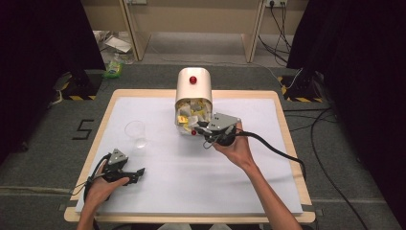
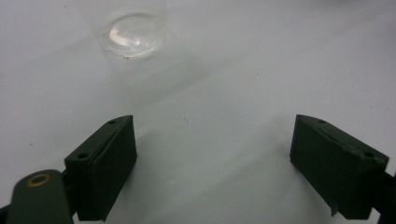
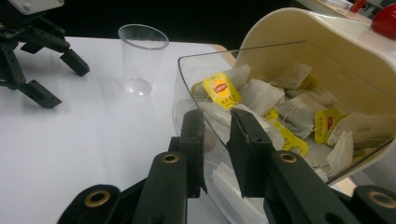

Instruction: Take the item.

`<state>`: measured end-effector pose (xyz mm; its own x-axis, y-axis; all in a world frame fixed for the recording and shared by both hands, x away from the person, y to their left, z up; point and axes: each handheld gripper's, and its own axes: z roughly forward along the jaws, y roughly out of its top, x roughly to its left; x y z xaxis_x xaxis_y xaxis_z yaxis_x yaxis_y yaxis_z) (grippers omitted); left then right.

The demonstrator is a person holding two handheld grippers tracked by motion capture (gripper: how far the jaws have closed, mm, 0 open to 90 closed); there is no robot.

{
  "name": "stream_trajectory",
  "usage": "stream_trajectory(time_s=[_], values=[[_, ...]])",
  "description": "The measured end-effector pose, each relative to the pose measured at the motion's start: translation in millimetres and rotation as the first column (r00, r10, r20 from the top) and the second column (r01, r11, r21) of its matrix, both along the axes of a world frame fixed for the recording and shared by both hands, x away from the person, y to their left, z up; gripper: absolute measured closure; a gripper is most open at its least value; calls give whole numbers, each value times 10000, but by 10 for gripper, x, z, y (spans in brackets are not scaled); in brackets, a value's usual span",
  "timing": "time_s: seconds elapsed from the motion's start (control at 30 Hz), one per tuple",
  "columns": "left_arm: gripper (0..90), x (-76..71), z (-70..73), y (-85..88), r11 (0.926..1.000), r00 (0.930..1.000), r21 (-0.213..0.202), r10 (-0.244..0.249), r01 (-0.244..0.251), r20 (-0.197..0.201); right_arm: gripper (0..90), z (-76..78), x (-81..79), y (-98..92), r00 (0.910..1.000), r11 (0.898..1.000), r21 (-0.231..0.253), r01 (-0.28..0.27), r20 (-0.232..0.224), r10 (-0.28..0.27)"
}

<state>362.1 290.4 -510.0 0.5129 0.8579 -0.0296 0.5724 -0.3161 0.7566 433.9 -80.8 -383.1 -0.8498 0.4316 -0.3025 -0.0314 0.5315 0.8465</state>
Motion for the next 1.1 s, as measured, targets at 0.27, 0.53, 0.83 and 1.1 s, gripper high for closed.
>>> stream_trajectory(time_s=[0.27, 0.53, 0.83, 1.1], values=[[137, 0, 0, -1, 10000, 10000, 7, 1, -1, -1, 764, -31, -84, 1, 9999, 9999, -71, -86, 146, 87], [137, 0, 0, 0, 10000, 10000, 4, -1, 1, 0, 770, -41, -142, 10, 9994, 9997, -150, -198, 289, 202], [137, -1, 0, -1, 10000, 10000, 9, 1, -1, 4, 782, -55, -196, 10, 9990, 9993, -292, -242, 356, 252], [137, -2, 0, -1, 10000, 10000, 15, 5, -5, 12, 780, -50, -210, 10, 9992, 9987, -392, -331, 199, 339]])
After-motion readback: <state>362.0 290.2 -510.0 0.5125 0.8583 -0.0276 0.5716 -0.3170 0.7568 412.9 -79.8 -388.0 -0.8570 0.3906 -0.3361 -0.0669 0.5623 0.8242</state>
